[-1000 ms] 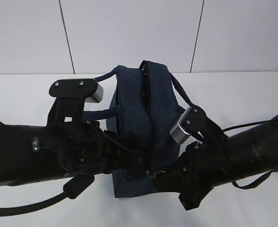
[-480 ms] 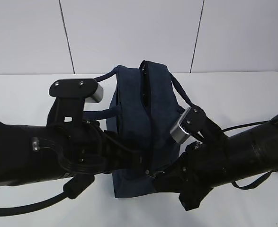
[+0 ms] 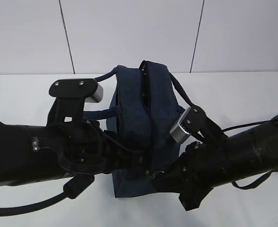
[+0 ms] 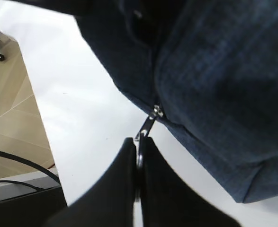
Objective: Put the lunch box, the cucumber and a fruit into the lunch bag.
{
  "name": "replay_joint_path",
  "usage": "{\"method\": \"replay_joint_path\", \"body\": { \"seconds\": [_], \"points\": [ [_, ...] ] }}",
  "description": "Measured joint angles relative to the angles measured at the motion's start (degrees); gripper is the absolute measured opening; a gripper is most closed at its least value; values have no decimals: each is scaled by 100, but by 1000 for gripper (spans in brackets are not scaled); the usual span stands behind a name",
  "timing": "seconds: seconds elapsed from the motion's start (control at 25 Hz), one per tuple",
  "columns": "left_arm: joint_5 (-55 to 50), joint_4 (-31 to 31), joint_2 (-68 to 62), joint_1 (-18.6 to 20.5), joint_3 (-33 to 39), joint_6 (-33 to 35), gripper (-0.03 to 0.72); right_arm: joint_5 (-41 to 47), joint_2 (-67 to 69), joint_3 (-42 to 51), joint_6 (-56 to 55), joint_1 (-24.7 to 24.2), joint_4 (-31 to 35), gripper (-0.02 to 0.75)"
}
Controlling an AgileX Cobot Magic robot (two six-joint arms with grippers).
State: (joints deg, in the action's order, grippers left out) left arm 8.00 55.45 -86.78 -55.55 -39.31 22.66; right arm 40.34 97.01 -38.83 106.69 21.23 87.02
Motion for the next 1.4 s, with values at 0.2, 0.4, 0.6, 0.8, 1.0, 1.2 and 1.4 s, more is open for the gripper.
{"method": "replay_joint_path", "body": {
  "seconds": [0.2, 0.4, 0.6, 0.8, 1.0, 1.2, 1.4],
  "points": [
    [0, 0, 0, 0, 0, 0, 3, 0, -159, 0, -9, 0, -13, -13],
    [0, 0, -36, 0, 0, 0, 3, 0, -303, 0, -9, 0, -44, -13],
    [62, 0, -93, 0, 0, 0, 3, 10, -316, 0, -9, 0, -95, -13],
    [85, 0, -93, 0, 0, 0, 2, 10, -316, 0, -144, 0, -117, -13],
    [97, 0, -93, 0, 0, 0, 2, 10, -480, 0, -195, 0, -149, -13],
    [108, 0, -93, 0, 0, 0, 2, -12, -569, 0, -195, 0, -185, -13],
    [129, 0, -93, 0, 0, 0, 2, -21, -573, 0, -230, 0, -198, -13]
  ]
}}
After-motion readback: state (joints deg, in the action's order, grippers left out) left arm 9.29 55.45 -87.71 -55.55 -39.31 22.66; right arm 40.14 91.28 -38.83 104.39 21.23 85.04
